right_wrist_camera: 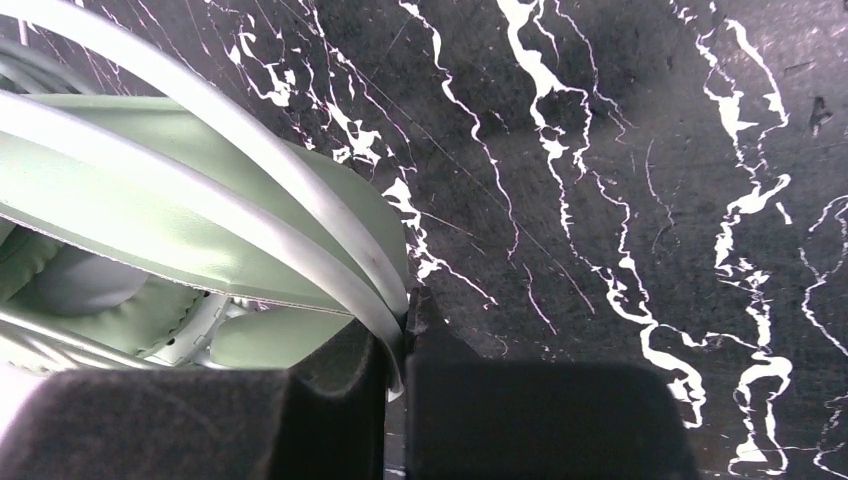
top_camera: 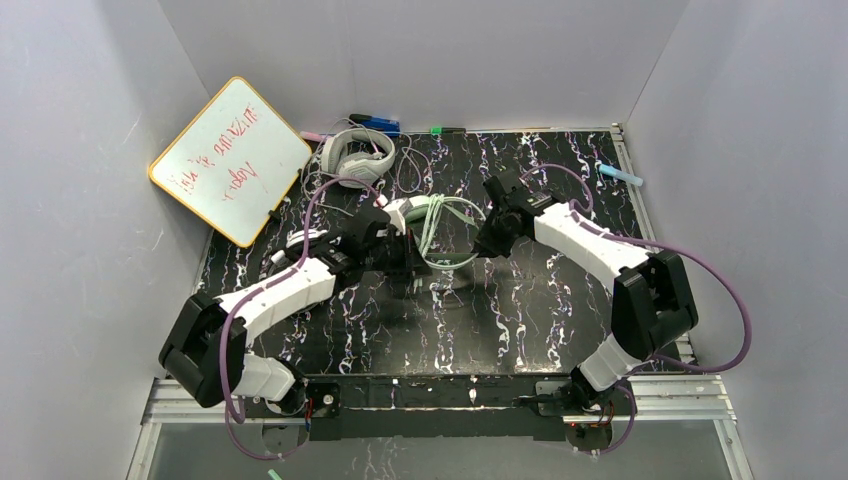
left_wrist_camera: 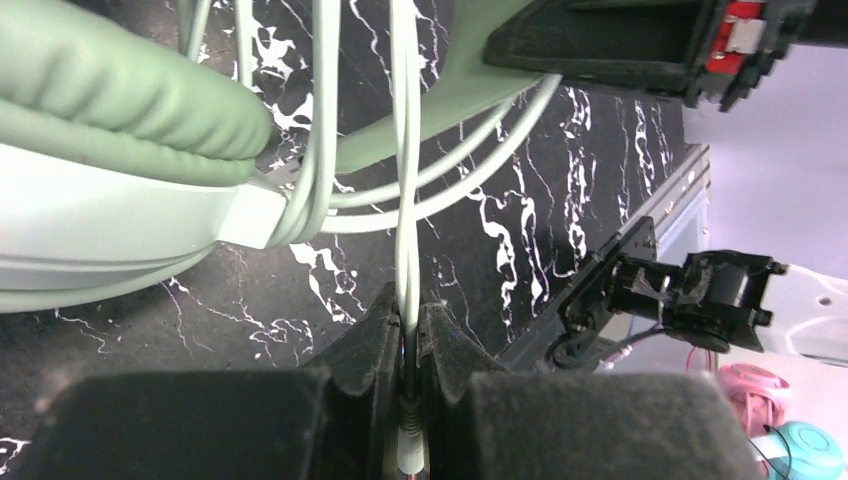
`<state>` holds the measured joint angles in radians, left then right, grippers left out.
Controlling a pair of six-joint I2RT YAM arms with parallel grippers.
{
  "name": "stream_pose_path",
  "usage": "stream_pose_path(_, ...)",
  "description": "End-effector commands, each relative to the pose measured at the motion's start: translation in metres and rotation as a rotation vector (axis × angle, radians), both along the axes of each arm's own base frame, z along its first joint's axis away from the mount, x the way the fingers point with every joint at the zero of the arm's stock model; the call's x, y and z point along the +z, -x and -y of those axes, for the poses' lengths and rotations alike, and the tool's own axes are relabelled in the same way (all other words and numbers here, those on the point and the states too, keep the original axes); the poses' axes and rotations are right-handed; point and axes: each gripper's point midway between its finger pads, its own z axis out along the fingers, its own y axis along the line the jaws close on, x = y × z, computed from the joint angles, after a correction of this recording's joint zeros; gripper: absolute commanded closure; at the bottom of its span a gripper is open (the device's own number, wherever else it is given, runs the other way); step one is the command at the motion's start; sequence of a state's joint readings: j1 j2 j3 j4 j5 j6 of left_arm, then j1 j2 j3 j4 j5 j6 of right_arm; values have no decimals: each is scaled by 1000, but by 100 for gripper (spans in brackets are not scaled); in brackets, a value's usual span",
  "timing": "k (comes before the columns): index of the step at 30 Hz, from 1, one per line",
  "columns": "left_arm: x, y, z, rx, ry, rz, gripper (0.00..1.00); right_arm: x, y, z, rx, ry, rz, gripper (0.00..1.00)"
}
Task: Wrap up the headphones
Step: Wrap the headphones cable around the headphones, then place the headphones at the center of the board.
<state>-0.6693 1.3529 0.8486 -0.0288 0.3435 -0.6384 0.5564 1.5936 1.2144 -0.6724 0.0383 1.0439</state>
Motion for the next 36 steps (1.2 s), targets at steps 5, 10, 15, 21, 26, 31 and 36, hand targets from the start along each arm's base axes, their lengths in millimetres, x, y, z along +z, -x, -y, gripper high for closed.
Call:
stream_pose_path(5,-13,13,0,32,21,2,100,43,-41,-19,-145,-212,159,99)
stream_pose_path(10,-33,13,-3,44,-13,-6,99,33,-34,-23,-146,-243,122,99)
stream_pose_path(15,-56,15,-8,68,-44,-26,100,3,-11,-31,-133,-285,20,99)
stream_pose_path(21,-83,22,-13,58,-79,-78,100,-31,13,-27,-127,-284,-33,87)
stream_pose_path(26,-94,27,-10,57,-62,-109,100,-31,17,-20,-84,-235,-17,55)
stream_pose_path(31,-92,28,-9,55,-53,-104,100,-21,26,-9,-1,-172,11,43)
stream_pose_path(36,-90,28,-8,49,-49,-100,100,-8,34,6,94,-109,78,24)
